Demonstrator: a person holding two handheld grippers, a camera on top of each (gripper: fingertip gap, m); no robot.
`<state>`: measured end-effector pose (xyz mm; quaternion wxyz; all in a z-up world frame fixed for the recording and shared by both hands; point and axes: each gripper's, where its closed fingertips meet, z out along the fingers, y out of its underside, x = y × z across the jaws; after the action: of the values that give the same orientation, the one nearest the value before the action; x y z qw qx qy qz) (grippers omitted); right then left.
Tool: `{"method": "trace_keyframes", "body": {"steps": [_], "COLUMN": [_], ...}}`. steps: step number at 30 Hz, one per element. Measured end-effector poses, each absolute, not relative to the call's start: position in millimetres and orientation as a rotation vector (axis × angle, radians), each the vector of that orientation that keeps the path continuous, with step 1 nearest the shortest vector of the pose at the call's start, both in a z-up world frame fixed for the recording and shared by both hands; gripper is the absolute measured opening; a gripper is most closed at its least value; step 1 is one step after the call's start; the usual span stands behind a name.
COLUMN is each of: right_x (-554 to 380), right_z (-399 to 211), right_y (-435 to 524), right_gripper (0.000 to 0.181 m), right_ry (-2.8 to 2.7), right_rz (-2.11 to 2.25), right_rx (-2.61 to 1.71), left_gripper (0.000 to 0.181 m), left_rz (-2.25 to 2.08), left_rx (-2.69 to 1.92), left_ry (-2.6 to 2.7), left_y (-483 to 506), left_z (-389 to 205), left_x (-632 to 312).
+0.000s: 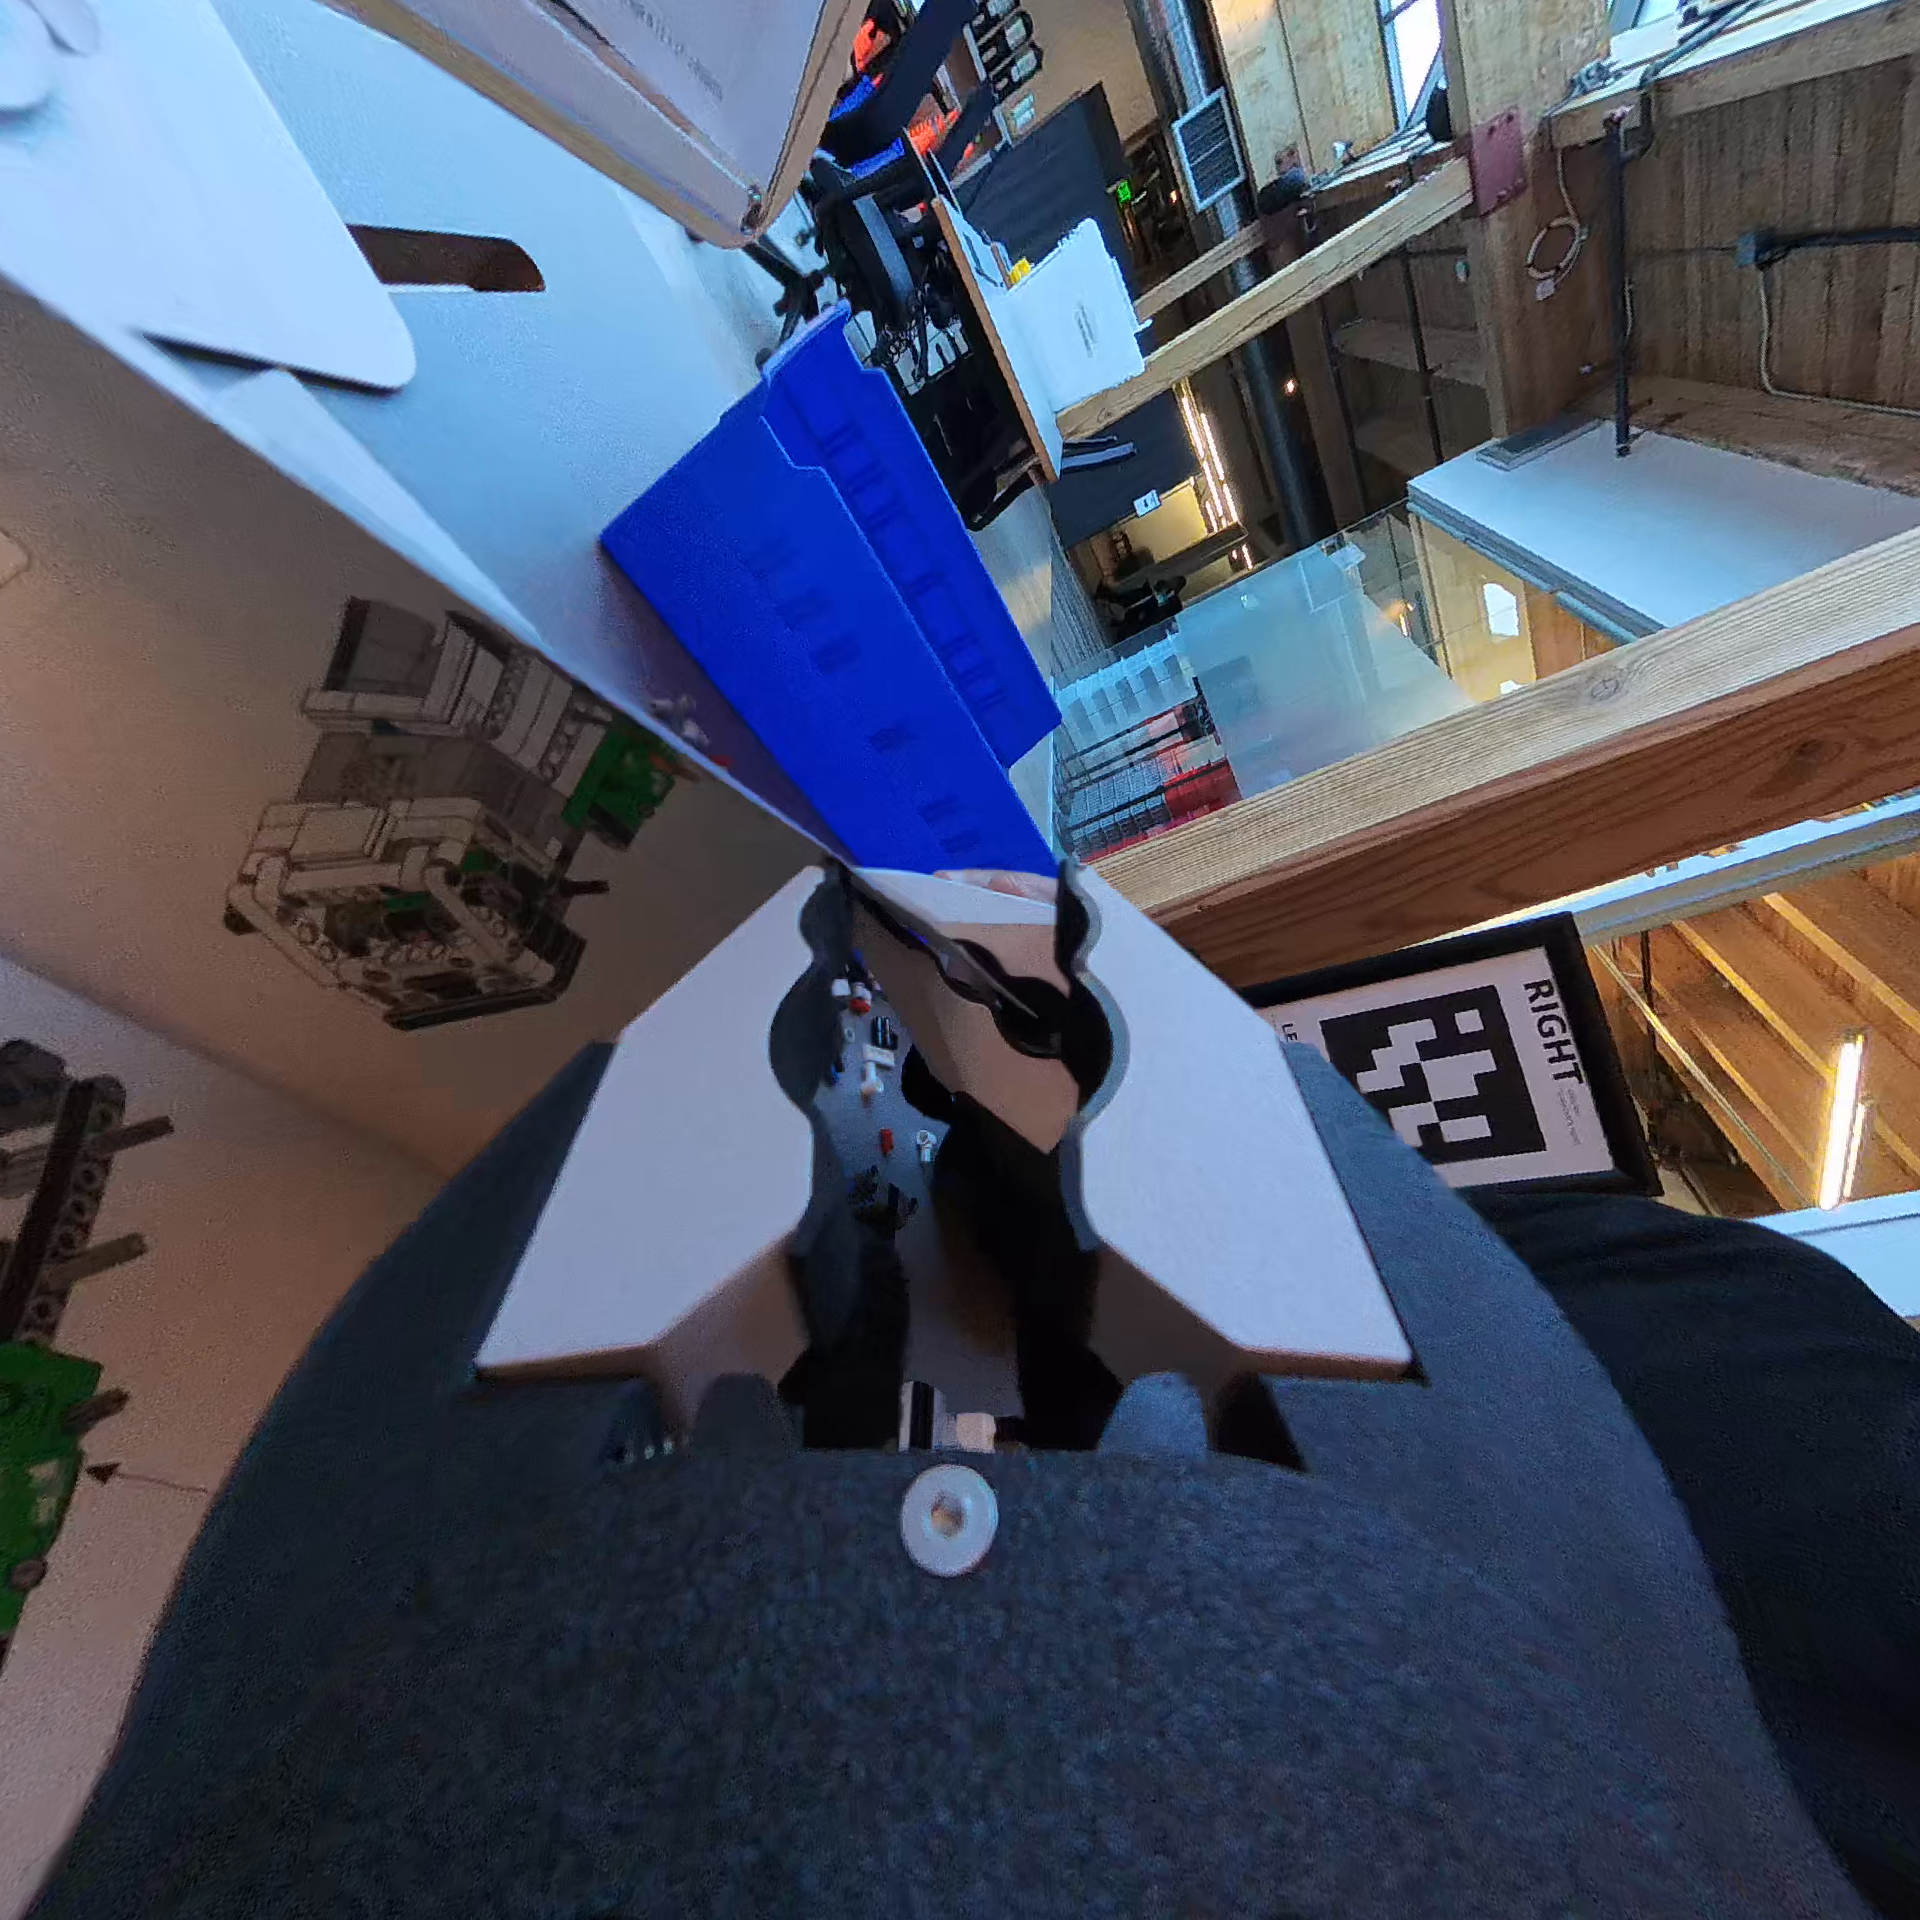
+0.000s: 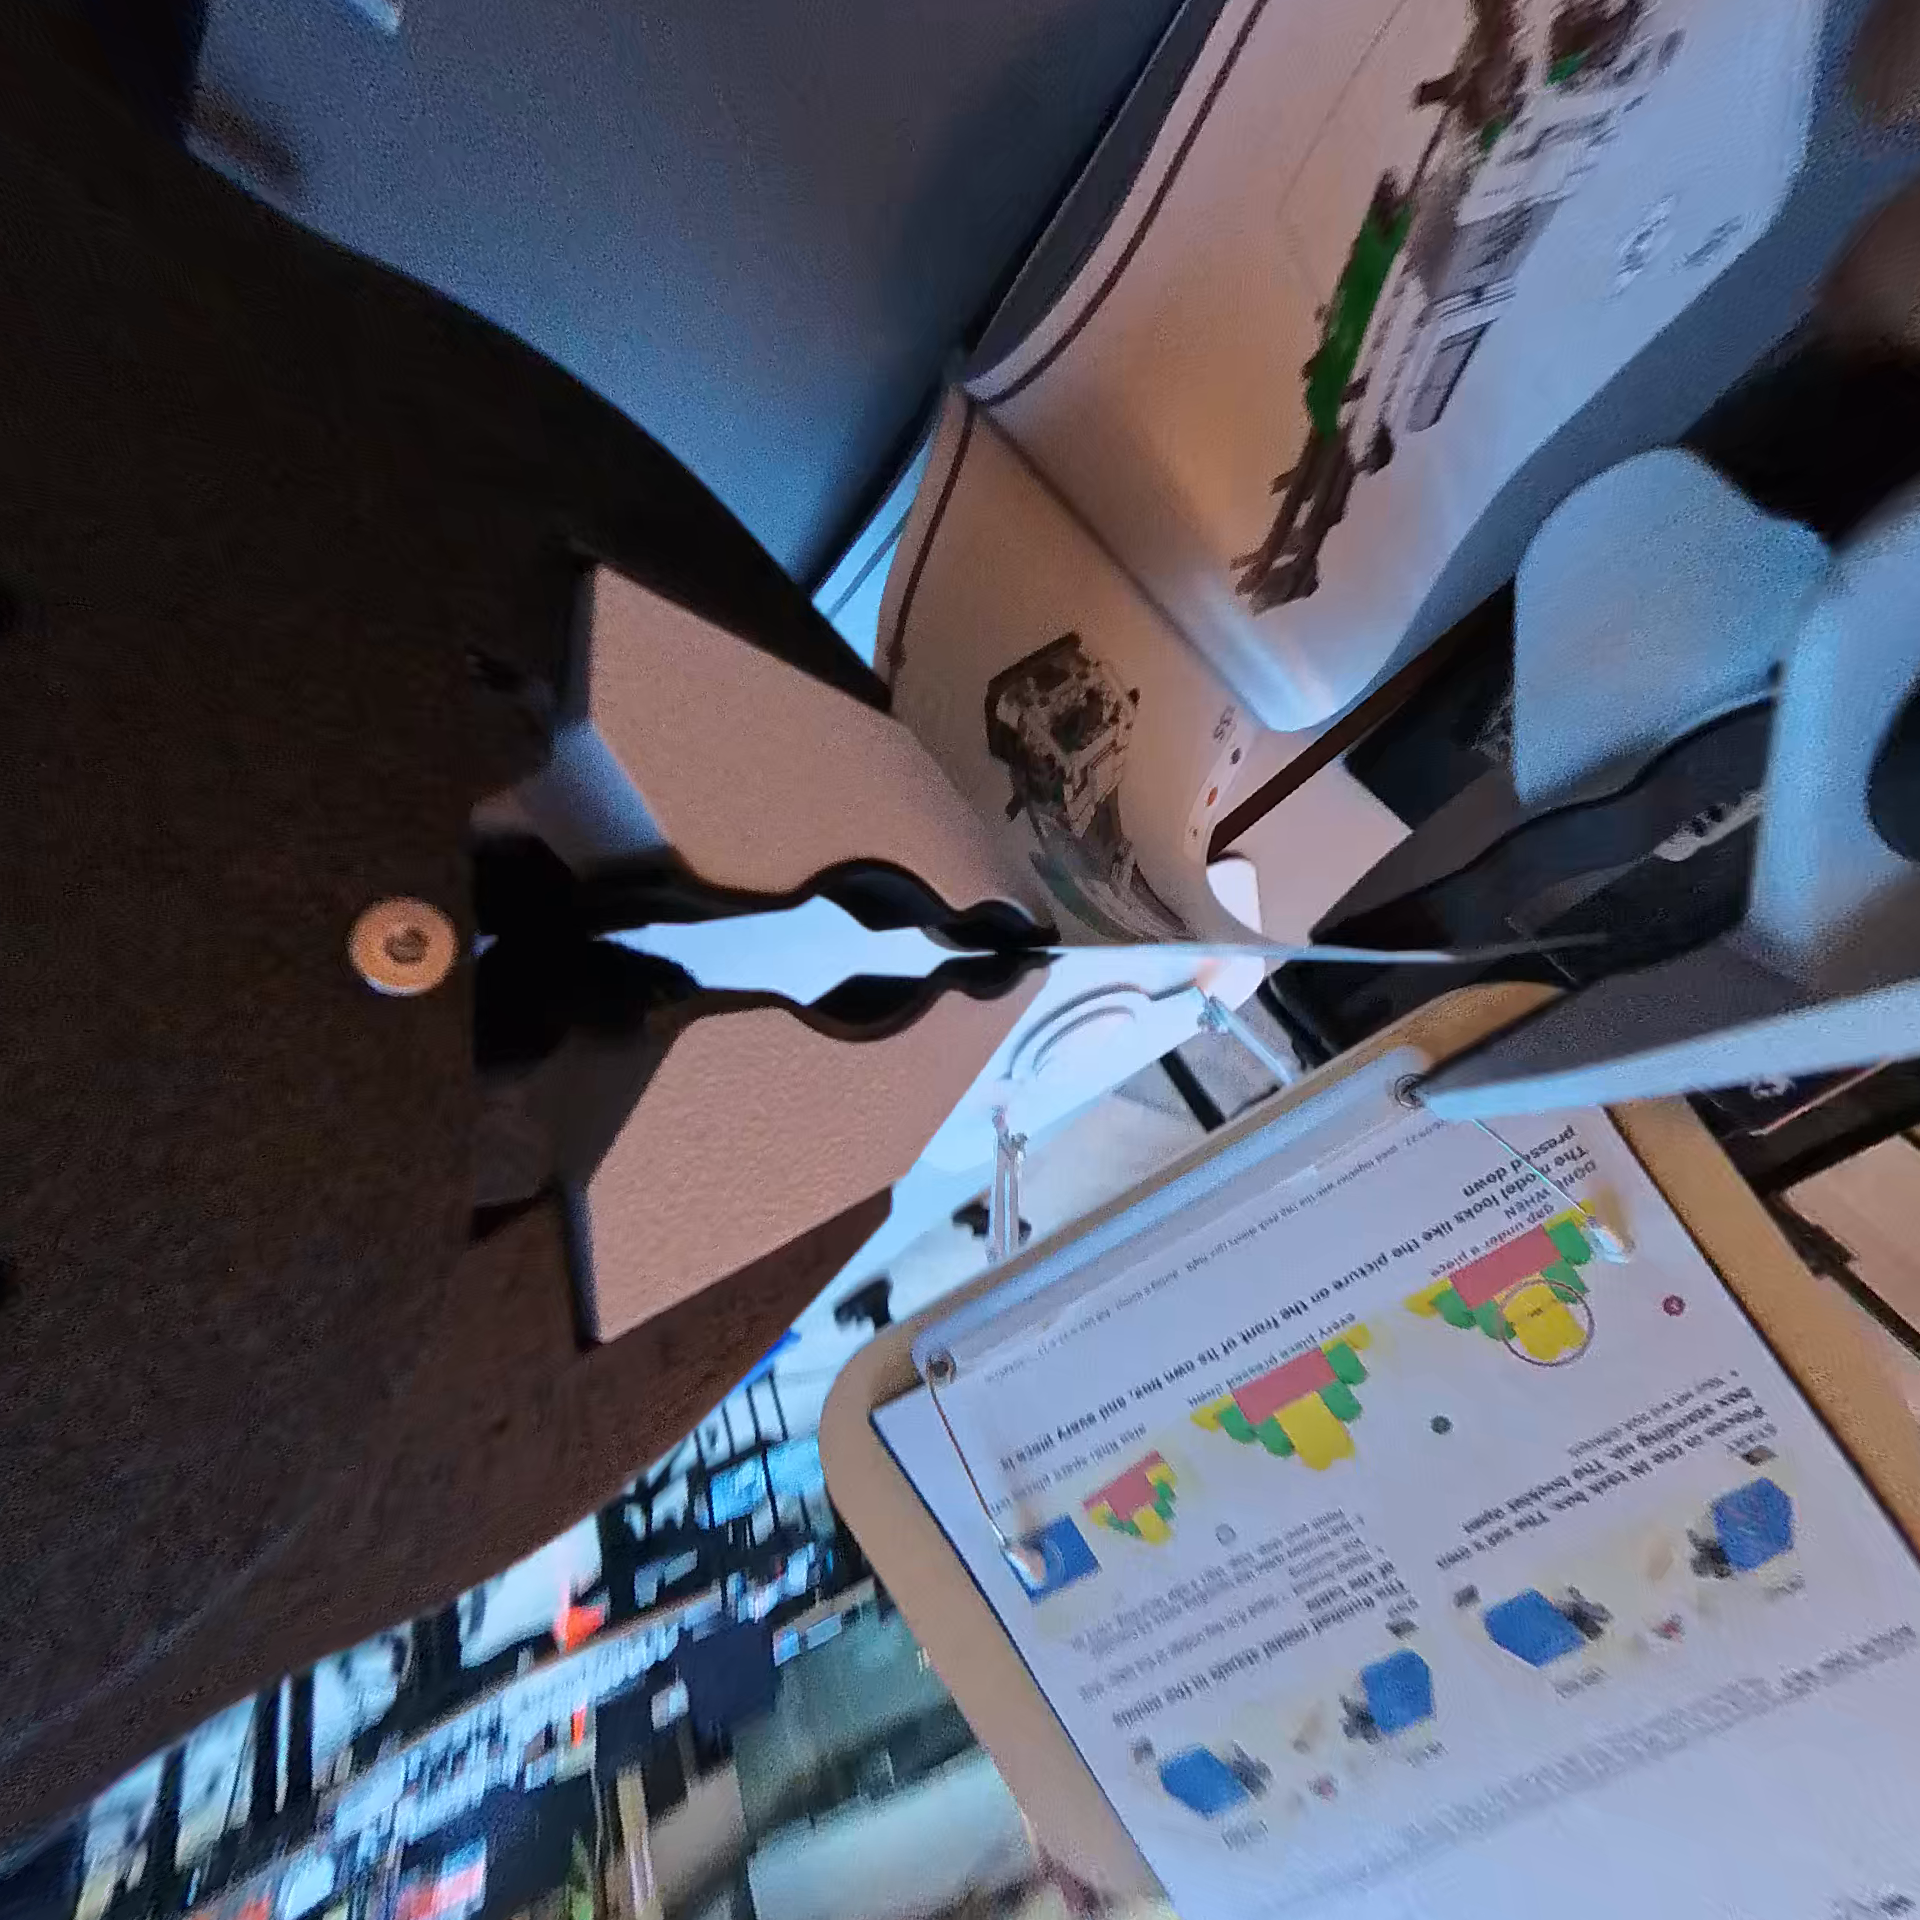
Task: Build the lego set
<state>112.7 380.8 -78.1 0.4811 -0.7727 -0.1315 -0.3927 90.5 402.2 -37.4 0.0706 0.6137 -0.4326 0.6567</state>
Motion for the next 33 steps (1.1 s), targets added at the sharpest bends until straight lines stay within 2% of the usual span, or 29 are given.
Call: {"method": "trace_keyframes", "body": {"steps": [1, 2, 3, 8, 10, 12, 14, 18, 19, 23, 29, 33], "right_x": [112, 111, 108, 93, 78, 60, 50, 53, 56, 55, 60, 63], "right_z": [-79, -80, -80, -96, -101, -97, -85, -54, -52, -73, -69, -63], "right_y": [381, 382, 383, 386, 387, 384, 379, 373, 374, 382, 390, 386], "right_gripper": [0.0, 0.0, 0.0, 0.005, 0.022, 0.052, 0.068, 0.061, 0.049, 0.04, 0.012, 0.007], "right_ry": [-0.348, -0.366, -0.371, -0.371, -0.356, -0.319, -0.241, -0.012, 0.022, -0.016, 0.008, 0.047], "right_rz": [-1.002, -1.02, -1.011, -0.784, -0.551, -0.203, 0.162, 0.837, 0.919, 0.844, 0.765, 0.86], "right_rx": [-1.88, -1.876, -1.875, -1.959, -1.986, -1.999, -1.967, -1.747, -1.71, -1.792, -1.772, -1.72], "left_gripper": [0.039, 0.029, 0.001, 0.0, 0.0, 0.0, 0.0, 0.0, 0.0, 0.0, 0.0, 0.0], "left_rz": [1.968, 1.952, 1.936, 1.891, 1.906, 1.931, 1.935, 1.91, 1.915, 1.943, 1.982, 2.018], "left_rx": [1.856, 1.872, 1.879, 1.95, 1.912, 1.876, 1.838, 1.749, 1.736, 1.695, 1.652, 1.613], "left_ry": [-1.294, -1.301, -1.329, -1.458, -1.514, -1.561, -1.626, -1.763, -1.771, -1.742, -1.72, -1.759], "left_y": [402, 403, 403, 407, 403, 401, 399, 391, 390, 385, 381, 378], "left_z": [-40, -43, -47, -59, -56, -52, -51, -55, -56, -54, -48, -43], "left_x": [89, 88, 86, 83, 81, 79, 75, 67, 66, 68, 73, 73]}}
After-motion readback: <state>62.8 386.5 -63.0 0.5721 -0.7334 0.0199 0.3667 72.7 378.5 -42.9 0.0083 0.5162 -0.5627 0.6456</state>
